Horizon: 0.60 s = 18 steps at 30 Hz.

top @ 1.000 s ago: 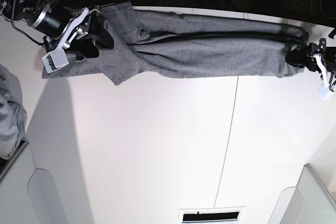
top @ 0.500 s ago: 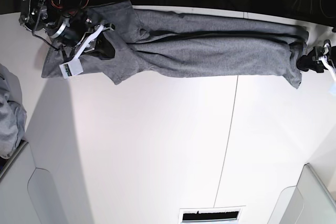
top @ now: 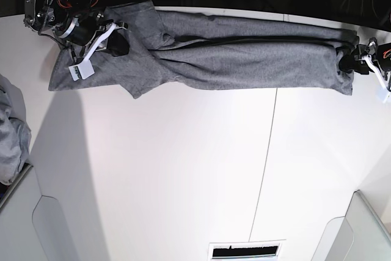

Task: Layout the t-shirt on the table in an organized manner, then fold the t-shirt properly
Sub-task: 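Regrasp the folded strip's ends with both grippers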

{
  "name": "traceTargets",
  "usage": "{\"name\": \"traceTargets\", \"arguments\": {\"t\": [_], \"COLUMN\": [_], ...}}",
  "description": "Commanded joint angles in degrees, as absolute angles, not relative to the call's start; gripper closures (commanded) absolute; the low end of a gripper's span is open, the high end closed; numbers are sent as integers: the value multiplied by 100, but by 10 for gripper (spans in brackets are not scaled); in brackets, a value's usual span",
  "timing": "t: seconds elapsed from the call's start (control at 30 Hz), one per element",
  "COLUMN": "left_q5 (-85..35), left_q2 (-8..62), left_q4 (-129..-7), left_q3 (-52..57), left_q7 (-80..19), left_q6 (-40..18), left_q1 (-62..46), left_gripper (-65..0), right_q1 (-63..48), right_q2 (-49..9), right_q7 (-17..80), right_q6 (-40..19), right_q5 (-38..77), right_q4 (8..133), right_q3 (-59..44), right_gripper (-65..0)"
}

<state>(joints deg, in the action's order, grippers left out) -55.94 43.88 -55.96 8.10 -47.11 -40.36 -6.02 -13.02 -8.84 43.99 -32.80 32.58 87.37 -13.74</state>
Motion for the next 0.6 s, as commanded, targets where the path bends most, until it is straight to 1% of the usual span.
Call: {"name": "traceTargets", "arguments": {"t": [0.0, 0.13, 0.27, 0.4, 0.57], "left_q5": [-5533, -5212, -5212, -5277, -5723], "left_q2": [4617, 4648, 4635, 4423, 4082], "left_q4": [-5618, -5618, -5618, -5618, -5618], "left_q3": [849, 849, 849, 849, 849], "left_q7": [-4687, -4698, -4694, -4827, -5196], "left_q6": [-4000, -4000, -4000, -4000, -4000], "left_q1": [-572, -576, -576, -576, -576], "left_gripper": [-374, -374, -374, -374, -373], "right_q1": [-1275, -1273, -1275, -1271, -1273], "right_q2": [-921, -919, -919, -919, -919], "right_q7": [4309, 4307, 4309, 4307, 4311], "right_q6": [-3321, -3321, -3319, -3319, -3319], "right_q5": [3358, 3365, 3365, 3367, 3406], "right_q4": [8820, 8820, 8820, 8820, 8820], "right_q3": [-1385, -1385, -1385, -1385, -1385], "right_gripper": [0, 0, 0, 0, 0]}}
